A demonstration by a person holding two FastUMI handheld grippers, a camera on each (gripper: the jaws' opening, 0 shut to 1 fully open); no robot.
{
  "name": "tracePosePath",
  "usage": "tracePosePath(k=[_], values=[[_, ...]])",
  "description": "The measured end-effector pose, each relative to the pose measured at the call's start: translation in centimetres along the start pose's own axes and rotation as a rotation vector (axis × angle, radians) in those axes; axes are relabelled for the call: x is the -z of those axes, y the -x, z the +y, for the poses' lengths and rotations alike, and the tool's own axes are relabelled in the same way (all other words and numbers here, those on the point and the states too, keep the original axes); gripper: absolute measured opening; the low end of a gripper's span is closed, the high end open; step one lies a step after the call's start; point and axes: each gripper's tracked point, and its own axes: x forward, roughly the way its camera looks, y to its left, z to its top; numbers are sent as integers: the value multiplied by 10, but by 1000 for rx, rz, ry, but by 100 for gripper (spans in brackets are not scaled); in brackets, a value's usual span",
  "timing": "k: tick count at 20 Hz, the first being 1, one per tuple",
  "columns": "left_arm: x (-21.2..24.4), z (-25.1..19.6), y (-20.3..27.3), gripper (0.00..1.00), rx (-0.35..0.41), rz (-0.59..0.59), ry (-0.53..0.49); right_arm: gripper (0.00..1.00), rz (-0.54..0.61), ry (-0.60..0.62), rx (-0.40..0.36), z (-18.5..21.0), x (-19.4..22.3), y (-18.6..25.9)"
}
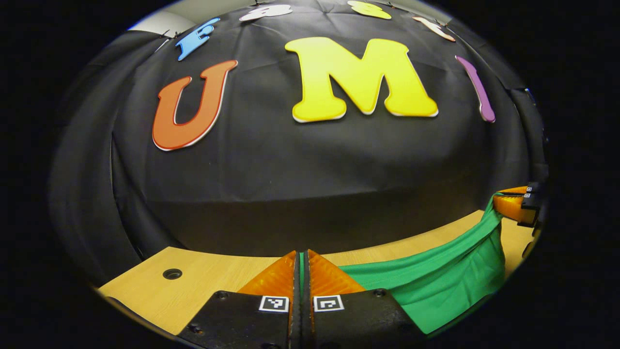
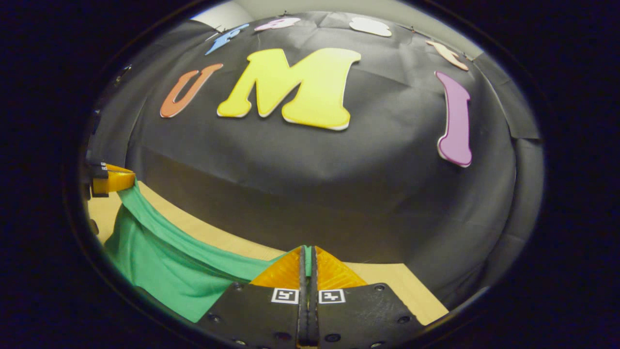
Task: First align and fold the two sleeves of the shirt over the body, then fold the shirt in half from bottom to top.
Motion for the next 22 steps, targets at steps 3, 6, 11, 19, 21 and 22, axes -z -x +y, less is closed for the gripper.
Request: tracePosePath(k=[3,6,11,19,21,22], values=[[37,1,-14,6,-4,53,-24,0,29,22,-1,11,36,-26],[46,5,-16,6,3,60,-6,1,73,-9,-23,15,66,-36],[57,2,-16,17,-2,84,0,43,60,-107,62,-14,63,-40],[59,2,-5,100,-10,101,48,95,1,-79,65,-11,31,-25],[52,1,4,100,-9,110,68,95,-9,-107,79,-13,16,-15],[48,0,10,100,-5,114,90,95,-15,-99,76,-11,6,-9]])
